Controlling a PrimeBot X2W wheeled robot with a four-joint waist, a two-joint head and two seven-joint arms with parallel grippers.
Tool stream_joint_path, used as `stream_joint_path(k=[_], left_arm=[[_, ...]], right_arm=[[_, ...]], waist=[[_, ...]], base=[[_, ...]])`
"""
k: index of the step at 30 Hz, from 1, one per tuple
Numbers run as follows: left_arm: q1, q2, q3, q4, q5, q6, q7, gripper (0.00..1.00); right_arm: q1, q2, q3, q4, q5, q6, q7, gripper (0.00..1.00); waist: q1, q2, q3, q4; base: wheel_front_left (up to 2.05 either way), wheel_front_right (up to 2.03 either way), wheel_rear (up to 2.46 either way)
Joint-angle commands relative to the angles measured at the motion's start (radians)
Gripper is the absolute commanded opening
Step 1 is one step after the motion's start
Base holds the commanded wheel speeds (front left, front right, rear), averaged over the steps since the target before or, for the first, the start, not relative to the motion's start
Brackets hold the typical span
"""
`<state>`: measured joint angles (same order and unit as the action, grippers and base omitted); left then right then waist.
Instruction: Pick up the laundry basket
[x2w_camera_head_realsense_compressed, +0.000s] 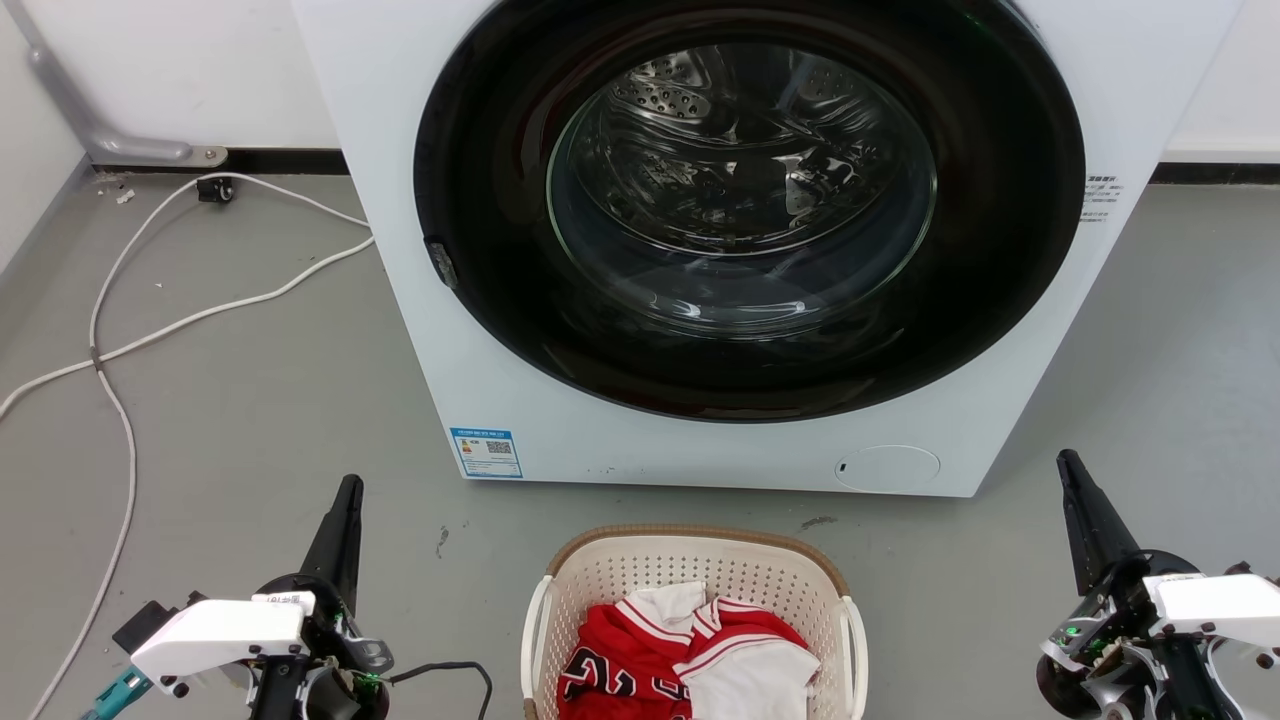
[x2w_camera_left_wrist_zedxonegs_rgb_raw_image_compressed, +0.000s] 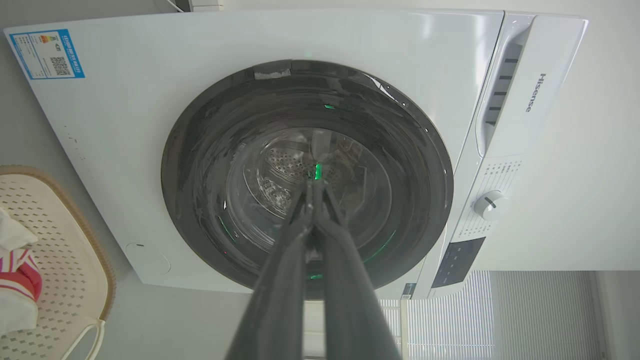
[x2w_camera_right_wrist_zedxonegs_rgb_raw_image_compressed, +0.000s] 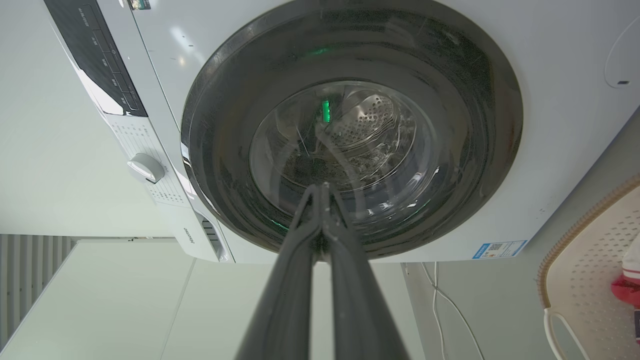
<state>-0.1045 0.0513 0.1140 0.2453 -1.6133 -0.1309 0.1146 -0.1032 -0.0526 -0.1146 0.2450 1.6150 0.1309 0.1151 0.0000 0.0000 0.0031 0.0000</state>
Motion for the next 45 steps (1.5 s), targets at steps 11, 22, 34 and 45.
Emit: stream_joint_path(k=[11, 22, 34, 45], left_arm=[[-0.009, -0.001, 0.003, 0.001, 0.002, -0.003, 0.002, 0.0], [0.0, 0.0, 0.0, 0.0, 0.0, 0.0, 0.0, 1.0], [0.026, -0.003, -0.013, 0.0, 0.091, 0.002, -0.045, 1.0], [0.03, -0.002, -0.045, -0.061, 0.316, 0.041, -0.096, 1.0]], right_arm=[[-0.012, 0.004, 0.0, 0.001, -0.005, 0.0, 0.001, 0.0], [0.0, 0.0, 0.0, 0.0, 0.0, 0.0, 0.0, 1.0], [0.032, 0.001, 0.001, 0.011, -0.079, 0.0, -0.044, 1.0], [0.047, 0.001, 0.022, -0.061, -0.355, 0.0, -0.095, 1.0]], waist=[[0.0, 0.0, 0.0, 0.0], [0.0, 0.0, 0.0, 0.0], [0.0, 0.0, 0.002, -0.001], [0.0, 0.0, 0.006, -0.001]], base=[[0.0, 0.0, 0.0], [0.0, 0.0, 0.0], [0.0, 0.0, 0.0], [0.0, 0.0, 0.0]])
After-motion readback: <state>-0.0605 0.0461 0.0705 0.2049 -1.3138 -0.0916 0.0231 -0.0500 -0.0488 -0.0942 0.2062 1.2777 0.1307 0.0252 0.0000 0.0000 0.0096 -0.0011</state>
